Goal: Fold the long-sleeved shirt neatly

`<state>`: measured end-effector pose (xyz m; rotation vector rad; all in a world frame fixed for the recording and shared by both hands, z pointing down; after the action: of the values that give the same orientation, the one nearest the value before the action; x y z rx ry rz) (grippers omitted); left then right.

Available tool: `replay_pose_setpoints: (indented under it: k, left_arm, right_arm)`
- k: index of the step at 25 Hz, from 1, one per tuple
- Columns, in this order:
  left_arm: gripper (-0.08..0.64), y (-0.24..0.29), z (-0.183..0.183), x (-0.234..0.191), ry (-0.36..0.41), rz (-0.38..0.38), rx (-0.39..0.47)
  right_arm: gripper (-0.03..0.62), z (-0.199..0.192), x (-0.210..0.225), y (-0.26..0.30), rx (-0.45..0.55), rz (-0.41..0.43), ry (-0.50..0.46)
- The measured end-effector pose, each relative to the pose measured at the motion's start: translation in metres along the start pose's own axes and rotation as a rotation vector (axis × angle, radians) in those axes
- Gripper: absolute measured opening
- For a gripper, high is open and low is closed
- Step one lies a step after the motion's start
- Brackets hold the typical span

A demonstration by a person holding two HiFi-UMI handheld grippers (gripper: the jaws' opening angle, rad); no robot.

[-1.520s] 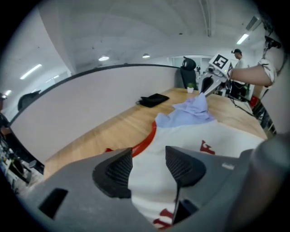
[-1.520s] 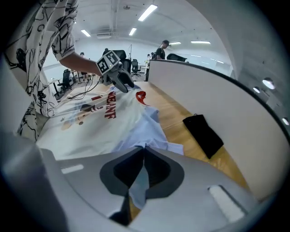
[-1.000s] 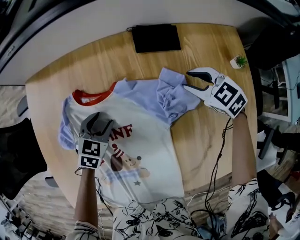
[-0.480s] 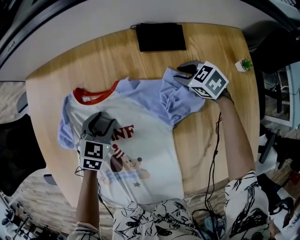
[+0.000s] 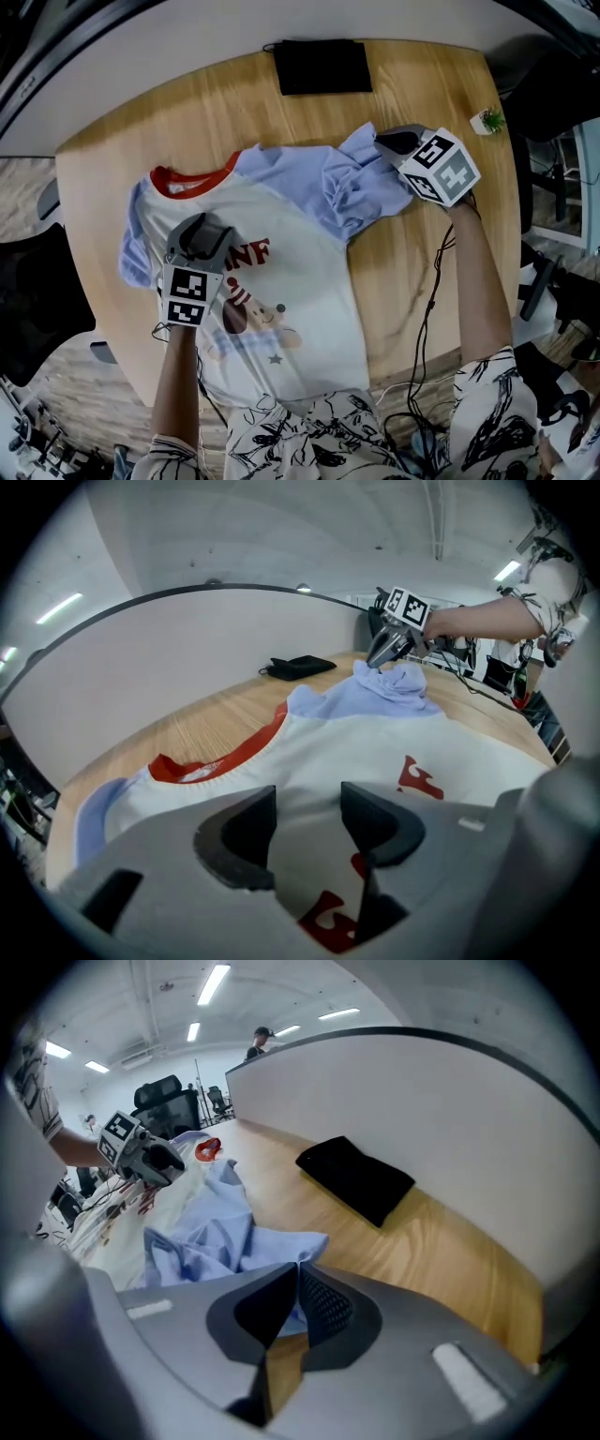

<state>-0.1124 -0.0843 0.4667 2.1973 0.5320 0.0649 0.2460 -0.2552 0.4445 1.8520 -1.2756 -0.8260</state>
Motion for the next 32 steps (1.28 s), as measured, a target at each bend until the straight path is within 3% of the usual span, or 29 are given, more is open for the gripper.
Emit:
replay_pose_setpoints:
  k: [9,14,20,23,27,32]
  left_arm:
    - [0.229,0.001,0.0,0.003,-0.016,0.028,-0.017]
    - [0.227,0.0,-0.001,0.005,-0.019,0.059,-0.024]
    - [0.221,0.001,0.001,0.015,0.016,0.108,-0.031]
    - [0.224,-0.022,0.016,0.034,-0.007,0.069,0.045]
    - [0.225,-0.06,0.048,0.057,-0.001,-0.08,0.21]
    - [0.222,-0.121,0.088,0.08,0.053,-0.307,0.485]
  right_arm:
    - [0.021,-0.076,0.025,-0.134,-0.102,-0.281,0.121]
    - [0.021,-0.077,0.017,-0.192,-0.069,-0.373,0.153]
    - [0.021,-0.007,-0.019,-0.227,0.071,-0.42,0.073]
    - [0.021,0.047,-0.048,-0.256,0.197,-0.452,-0.007]
    - [0.021,0.126,-0.087,-0.265,0.321,-0.445,-0.084]
    - [0.021,0.197,-0.134,-0.234,0.4,-0.393,-0.127]
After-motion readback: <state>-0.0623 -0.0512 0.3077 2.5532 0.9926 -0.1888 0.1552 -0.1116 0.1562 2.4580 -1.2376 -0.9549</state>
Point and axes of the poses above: the fingertips, and each gripper's own axes: y forward along the fingers, x to its right, z out of its top, the point moved 9 cm from there along -y, backward along the fingers, and after that the axes turned 15 degrees about -y, right-handed, at the moved point
